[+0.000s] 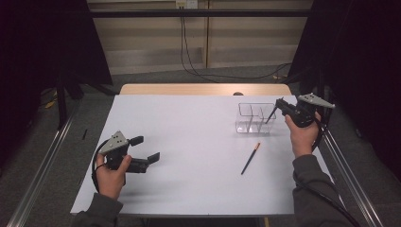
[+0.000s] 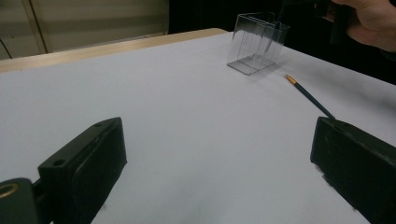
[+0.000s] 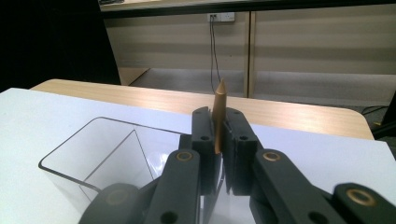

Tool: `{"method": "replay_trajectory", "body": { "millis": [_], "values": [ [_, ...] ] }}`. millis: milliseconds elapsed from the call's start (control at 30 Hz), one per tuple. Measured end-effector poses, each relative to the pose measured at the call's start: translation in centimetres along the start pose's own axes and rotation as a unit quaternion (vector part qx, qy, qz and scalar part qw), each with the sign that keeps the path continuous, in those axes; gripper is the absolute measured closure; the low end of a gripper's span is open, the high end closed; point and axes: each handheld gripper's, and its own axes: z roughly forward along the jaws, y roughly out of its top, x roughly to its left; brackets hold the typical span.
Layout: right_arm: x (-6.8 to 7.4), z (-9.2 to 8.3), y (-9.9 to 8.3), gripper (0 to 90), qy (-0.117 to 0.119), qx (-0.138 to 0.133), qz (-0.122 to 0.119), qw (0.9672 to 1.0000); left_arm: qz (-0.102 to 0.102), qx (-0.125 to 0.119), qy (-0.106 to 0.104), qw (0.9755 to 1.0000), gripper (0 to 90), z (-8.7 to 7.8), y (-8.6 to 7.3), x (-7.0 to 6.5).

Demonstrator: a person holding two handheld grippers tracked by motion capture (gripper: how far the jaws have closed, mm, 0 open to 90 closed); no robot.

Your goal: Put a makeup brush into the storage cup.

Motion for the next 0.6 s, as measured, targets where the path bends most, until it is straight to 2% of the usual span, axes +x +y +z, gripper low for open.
{"method": "replay_trajectory", "body": {
  "millis": [333, 467, 600],
  "values": [
    [0.06, 0.25, -0.14, 84.5, -0.002, 0.007, -0.006, 1.0000, 0.006, 0.004, 0.001, 1.0000, 3.2, 0.08, 0.01, 0.00],
    [0.06, 0.27, -0.20, 84.5, -0.001, 0.009, -0.010, 0.9999, 0.001, 0.001, -0.001, 1.0000, 3.2, 0.08, 0.00, -0.02],
    [0.13, 0.34, -0.16, 84.5, -0.001, 0.012, -0.012, 0.9999, 0.006, 0.004, 0.001, 1.0000, 3.2, 0.07, -0.01, -0.01]
  ]
}}
